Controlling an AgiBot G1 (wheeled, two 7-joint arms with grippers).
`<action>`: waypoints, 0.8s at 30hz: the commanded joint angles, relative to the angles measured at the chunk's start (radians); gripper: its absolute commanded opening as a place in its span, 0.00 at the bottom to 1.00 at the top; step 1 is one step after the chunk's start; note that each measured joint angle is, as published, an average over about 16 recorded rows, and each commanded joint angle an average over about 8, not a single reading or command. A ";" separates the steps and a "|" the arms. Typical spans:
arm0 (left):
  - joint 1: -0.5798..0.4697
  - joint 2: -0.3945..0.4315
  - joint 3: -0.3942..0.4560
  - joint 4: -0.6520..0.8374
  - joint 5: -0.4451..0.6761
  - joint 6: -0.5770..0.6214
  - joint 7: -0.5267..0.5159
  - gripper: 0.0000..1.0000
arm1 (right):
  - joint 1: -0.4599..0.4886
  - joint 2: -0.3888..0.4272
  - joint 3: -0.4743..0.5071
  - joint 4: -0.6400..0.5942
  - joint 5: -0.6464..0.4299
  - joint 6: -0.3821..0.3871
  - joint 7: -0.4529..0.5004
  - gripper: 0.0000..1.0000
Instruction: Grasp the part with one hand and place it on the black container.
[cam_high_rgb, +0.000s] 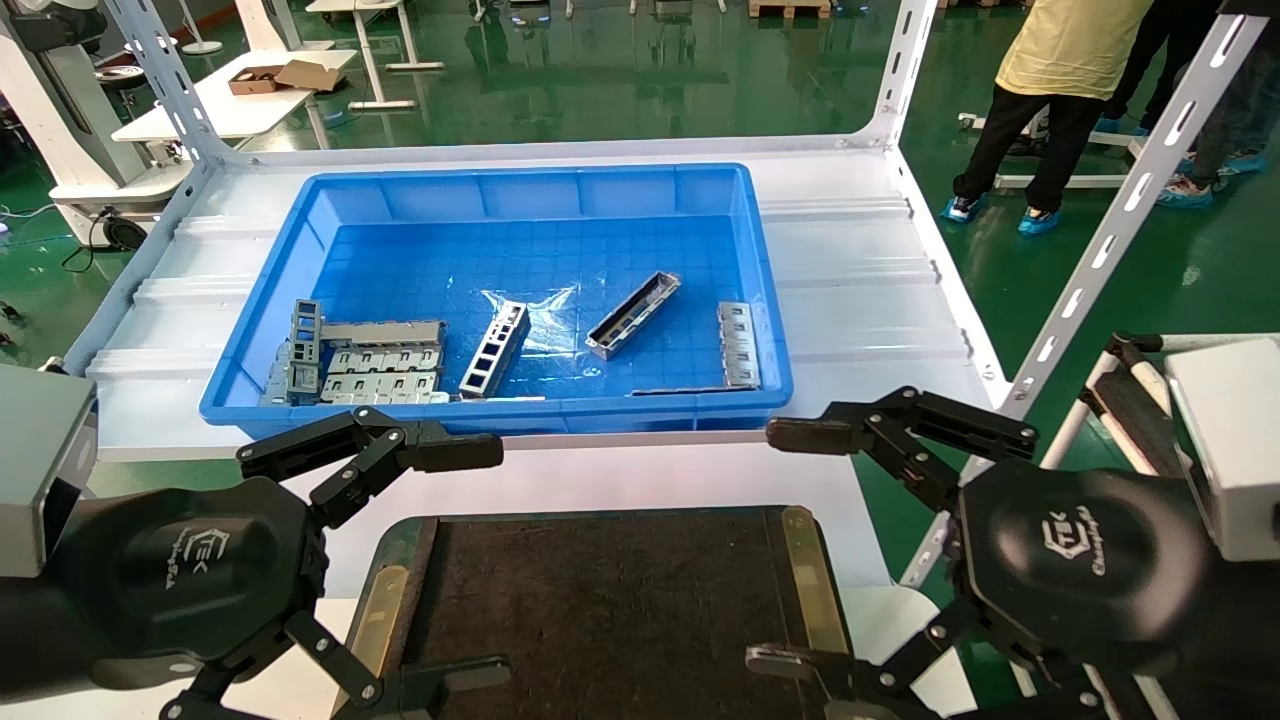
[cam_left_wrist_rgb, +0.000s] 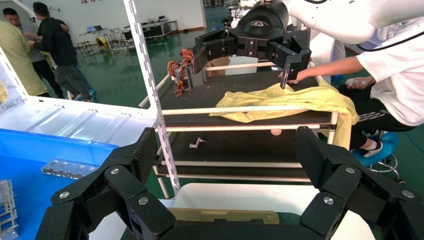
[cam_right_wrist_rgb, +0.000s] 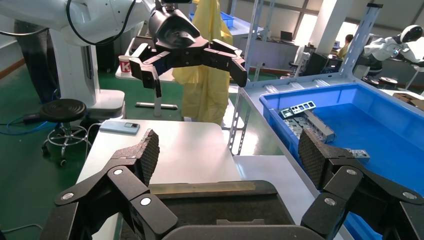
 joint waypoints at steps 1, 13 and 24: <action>0.000 0.000 0.000 0.000 0.000 0.000 0.000 1.00 | 0.000 0.000 0.000 0.000 0.000 0.000 0.000 1.00; 0.000 0.000 0.000 0.000 0.000 0.000 0.000 1.00 | 0.000 0.000 0.000 0.000 0.000 0.000 0.000 1.00; 0.000 0.000 0.000 0.000 0.000 0.000 0.000 1.00 | 0.000 0.000 0.000 0.000 0.000 0.000 0.000 1.00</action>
